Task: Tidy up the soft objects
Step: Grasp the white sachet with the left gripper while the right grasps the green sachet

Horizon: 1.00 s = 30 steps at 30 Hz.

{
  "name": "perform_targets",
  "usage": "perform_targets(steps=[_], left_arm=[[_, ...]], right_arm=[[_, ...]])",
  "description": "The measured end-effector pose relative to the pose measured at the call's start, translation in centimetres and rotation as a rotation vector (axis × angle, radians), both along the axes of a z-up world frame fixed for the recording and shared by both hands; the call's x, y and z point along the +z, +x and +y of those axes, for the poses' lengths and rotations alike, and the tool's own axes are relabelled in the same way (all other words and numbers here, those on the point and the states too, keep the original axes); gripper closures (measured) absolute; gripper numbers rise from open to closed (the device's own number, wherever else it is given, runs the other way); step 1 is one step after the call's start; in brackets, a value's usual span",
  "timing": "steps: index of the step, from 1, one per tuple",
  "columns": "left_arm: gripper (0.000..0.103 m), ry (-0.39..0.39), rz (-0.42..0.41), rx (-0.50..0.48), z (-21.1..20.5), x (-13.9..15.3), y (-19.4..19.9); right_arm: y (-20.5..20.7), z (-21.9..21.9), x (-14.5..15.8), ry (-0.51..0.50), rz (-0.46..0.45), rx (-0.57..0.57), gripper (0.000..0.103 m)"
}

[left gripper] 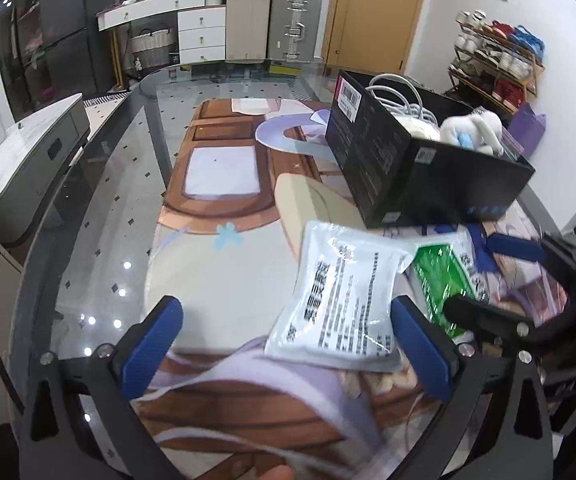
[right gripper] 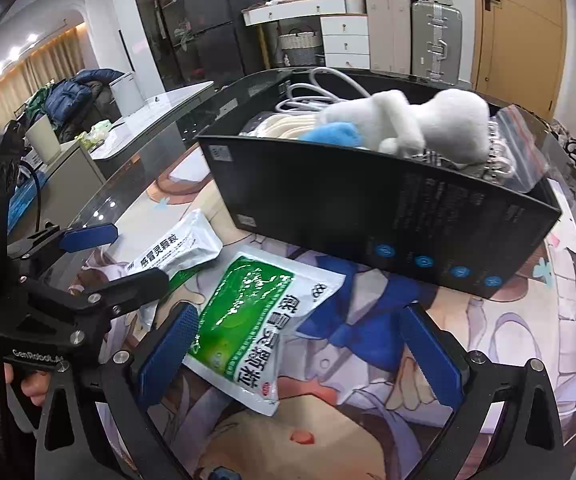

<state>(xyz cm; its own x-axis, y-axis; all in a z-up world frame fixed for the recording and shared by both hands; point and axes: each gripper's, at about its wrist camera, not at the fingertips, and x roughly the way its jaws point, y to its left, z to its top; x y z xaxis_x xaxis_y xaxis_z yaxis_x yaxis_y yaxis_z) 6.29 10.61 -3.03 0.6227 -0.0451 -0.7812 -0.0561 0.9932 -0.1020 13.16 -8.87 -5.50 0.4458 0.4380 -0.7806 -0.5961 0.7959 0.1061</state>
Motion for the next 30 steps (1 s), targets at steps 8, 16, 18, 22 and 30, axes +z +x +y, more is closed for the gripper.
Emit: perform_targets(steps=[8,16,18,22,30], left_arm=[[0.000,-0.007,-0.001,0.016,1.1,0.1,-0.6],[0.000,-0.009,-0.005,-0.004,0.9,0.1,-0.5],[0.000,-0.018,-0.008,-0.020,0.6,0.2,-0.5],[0.000,-0.027,-0.007,-0.049,-0.2,0.4,-0.3],[0.000,0.045,0.011,-0.031,-1.1,0.1,0.2]], right_arm=[[0.3,2.3,-0.2,-0.028,-0.009,0.005,0.001],[0.0,1.8,-0.8,-0.075,-0.032,0.032,0.001],[0.1,0.8,-0.8,-0.080,-0.032,0.027,0.001],[0.5,-0.4,-0.6,-0.082,-0.022,0.004,0.000],[0.0,1.9,-0.8,-0.123,-0.039,0.033,0.001]])
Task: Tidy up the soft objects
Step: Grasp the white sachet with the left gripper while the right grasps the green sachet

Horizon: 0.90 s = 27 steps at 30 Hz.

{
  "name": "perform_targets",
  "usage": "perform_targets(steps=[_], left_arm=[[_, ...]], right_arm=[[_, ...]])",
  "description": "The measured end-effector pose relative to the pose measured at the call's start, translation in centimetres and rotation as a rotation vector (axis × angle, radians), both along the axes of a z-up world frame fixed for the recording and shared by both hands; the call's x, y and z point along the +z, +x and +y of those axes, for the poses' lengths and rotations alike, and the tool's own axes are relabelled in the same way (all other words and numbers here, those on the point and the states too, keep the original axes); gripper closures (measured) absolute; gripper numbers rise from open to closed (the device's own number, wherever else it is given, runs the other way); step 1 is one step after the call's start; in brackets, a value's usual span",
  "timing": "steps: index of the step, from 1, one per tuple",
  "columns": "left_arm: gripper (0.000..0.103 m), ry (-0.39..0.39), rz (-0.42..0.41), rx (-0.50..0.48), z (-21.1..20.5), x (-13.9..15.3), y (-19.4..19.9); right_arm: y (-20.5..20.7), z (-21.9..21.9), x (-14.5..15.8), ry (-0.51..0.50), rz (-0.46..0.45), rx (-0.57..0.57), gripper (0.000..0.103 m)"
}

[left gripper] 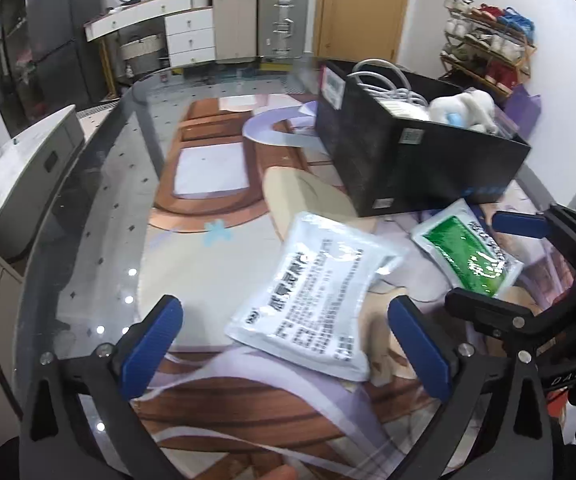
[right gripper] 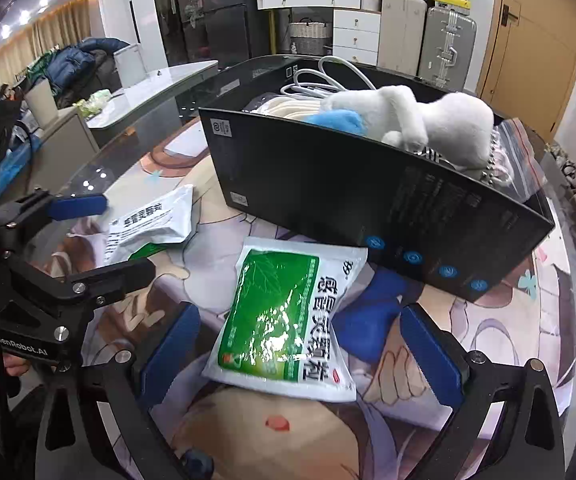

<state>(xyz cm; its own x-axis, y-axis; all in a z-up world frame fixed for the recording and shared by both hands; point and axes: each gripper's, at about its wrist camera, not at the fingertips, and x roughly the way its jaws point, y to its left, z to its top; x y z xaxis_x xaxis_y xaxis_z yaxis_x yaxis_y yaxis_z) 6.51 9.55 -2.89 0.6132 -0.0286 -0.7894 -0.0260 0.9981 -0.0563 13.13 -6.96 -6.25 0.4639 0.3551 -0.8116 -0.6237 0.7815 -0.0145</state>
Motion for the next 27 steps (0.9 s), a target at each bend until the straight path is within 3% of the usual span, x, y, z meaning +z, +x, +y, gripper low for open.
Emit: perform_targets(steps=[8,22,27], left_arm=[[0.000,0.010,-0.001,0.003,-0.1,-0.2,0.0],[0.000,0.029,0.004,0.002,-0.3,-0.2,0.0],[0.000,0.034,0.006,0.005,-0.4,-0.4,0.0]], right_arm=[[0.9,-2.0,0.0,0.006,-0.012,-0.066,0.006],[0.0,-4.0,0.6,0.031,-0.047,-0.026,0.048],[-1.1,-4.1,0.5,0.050,-0.044,0.004,0.055]])
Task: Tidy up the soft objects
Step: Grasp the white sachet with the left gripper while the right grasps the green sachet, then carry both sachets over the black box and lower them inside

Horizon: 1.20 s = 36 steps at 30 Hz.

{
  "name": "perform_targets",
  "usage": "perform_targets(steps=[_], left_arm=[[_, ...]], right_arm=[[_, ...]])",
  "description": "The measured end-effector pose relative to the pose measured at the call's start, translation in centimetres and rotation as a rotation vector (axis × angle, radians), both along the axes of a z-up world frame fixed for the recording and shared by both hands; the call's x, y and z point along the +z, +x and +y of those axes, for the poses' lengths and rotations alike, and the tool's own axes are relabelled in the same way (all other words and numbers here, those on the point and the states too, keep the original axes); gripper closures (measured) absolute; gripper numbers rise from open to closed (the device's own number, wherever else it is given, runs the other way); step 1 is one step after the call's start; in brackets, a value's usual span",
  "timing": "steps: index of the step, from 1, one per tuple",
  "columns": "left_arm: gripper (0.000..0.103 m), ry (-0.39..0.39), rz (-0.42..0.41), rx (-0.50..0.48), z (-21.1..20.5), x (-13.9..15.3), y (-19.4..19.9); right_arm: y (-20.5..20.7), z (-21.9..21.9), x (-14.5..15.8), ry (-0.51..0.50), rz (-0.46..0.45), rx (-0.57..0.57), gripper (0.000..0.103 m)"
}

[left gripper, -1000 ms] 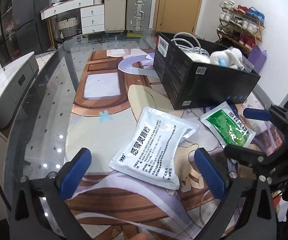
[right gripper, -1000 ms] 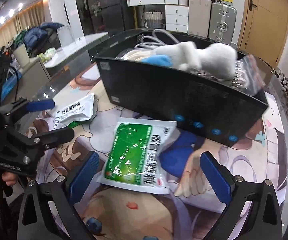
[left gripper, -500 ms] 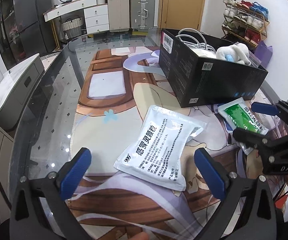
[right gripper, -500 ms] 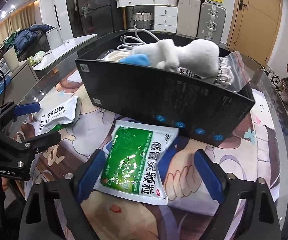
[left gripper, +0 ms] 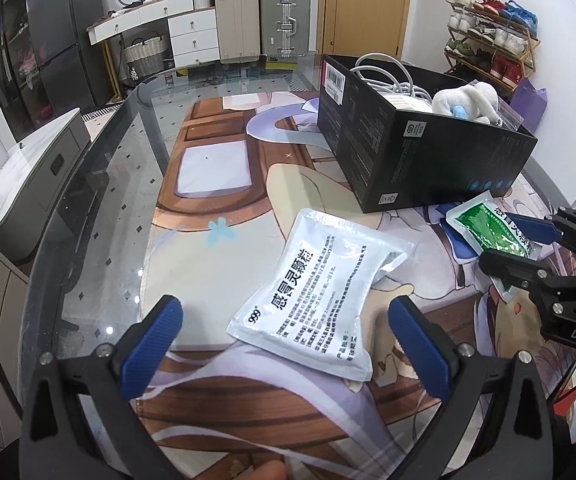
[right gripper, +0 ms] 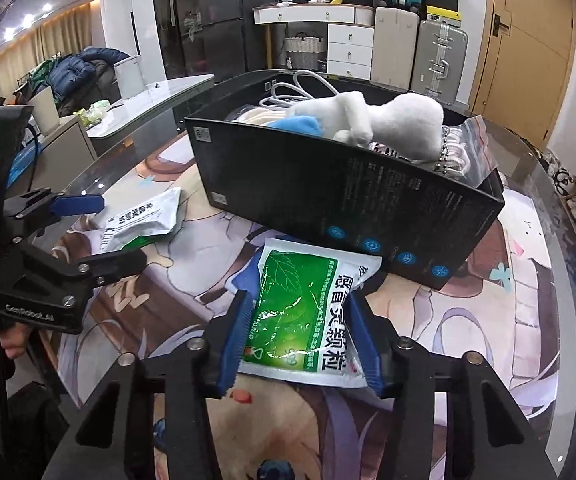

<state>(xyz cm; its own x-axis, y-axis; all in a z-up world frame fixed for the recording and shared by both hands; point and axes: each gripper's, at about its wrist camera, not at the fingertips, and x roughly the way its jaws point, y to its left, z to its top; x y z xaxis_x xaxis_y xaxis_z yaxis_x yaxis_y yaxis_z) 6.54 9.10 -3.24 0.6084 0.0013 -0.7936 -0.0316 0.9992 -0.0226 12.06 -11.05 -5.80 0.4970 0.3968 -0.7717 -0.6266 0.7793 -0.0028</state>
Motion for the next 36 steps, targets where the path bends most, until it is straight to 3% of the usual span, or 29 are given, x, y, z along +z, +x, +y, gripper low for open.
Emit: perform_targets(steps=[15,21,25,31,36], left_arm=[[0.002,0.009,0.015,-0.076,-1.2,0.2,0.7],[0.028,0.008,0.002,-0.115,-1.6,0.8,0.6],[0.054,0.018,-0.023,-0.138,-2.2,0.9,0.3],[0.067,0.024,-0.033,-0.146,-3.0,1.1,0.1],[0.070,0.001,-0.047,-0.147,-3.3,1.3,-0.4]], right_arm=[[-3.0,-2.3,0.2,0.070,-0.009,0.046,0.060],[-2.8,-3.8,0.7,0.093,-0.012,0.033,0.060],[-2.6,-4.3,1.0,0.104,-0.012,0.026,0.060],[-2.6,-4.7,1.2,0.116,-0.011,0.017,0.060],[-2.6,-4.6,1.3,0.123,-0.014,0.016,0.060]])
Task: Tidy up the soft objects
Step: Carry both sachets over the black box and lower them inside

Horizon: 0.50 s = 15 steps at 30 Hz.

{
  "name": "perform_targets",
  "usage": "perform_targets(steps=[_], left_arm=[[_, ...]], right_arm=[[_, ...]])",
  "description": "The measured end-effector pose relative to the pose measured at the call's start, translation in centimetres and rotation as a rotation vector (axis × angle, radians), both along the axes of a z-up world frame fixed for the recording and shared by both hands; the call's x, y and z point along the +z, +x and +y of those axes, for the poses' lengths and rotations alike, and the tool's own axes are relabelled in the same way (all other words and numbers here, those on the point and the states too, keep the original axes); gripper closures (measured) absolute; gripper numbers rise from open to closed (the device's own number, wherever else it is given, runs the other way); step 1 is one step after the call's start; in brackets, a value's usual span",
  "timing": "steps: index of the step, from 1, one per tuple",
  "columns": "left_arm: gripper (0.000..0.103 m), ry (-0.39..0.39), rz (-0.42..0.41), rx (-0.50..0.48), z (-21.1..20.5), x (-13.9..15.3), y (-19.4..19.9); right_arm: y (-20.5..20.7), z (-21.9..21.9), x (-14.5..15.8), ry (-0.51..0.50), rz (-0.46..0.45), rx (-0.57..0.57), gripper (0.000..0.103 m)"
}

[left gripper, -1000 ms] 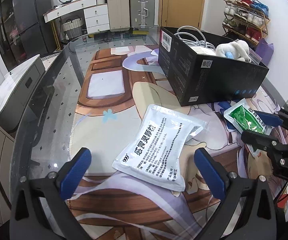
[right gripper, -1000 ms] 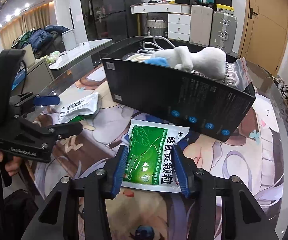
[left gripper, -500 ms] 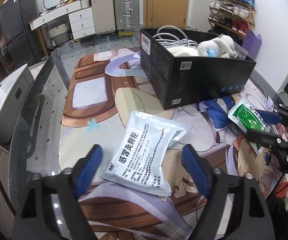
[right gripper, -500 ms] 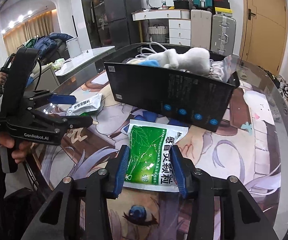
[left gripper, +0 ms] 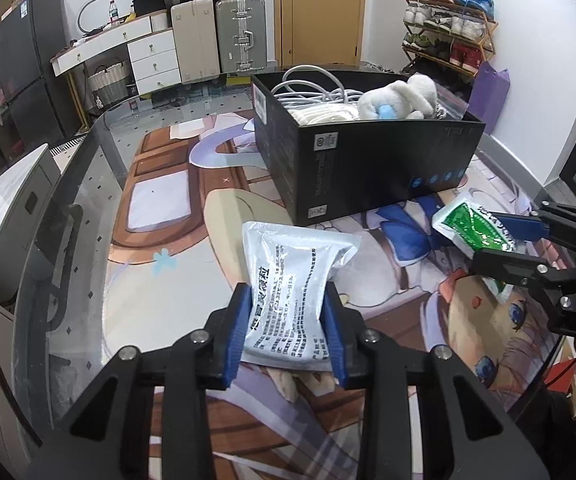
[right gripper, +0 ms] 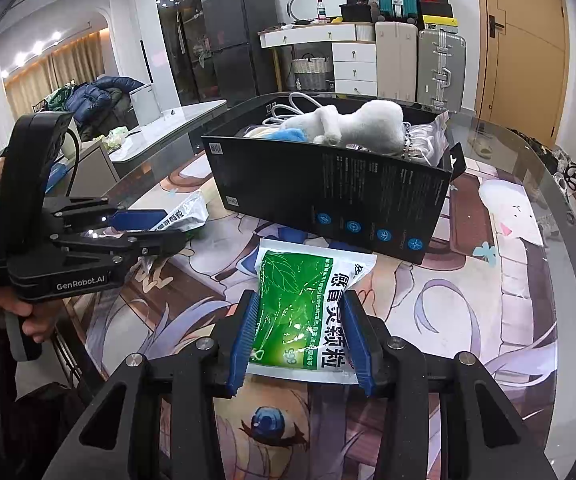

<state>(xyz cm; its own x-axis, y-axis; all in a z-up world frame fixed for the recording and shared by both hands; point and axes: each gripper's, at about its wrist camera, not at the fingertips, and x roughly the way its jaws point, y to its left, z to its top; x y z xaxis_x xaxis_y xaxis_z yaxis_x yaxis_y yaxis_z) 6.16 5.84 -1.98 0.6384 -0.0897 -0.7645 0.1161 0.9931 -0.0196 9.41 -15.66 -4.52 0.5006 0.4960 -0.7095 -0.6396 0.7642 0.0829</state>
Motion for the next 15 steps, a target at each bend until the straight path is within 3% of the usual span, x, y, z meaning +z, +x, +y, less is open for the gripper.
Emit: perform_targets(steps=[15], left_arm=[[0.071,-0.088,-0.069,0.028,0.1,2.1,-1.4]], right_arm=[[-0.5,-0.7,1.7,0.034,-0.053,-0.009,0.060]])
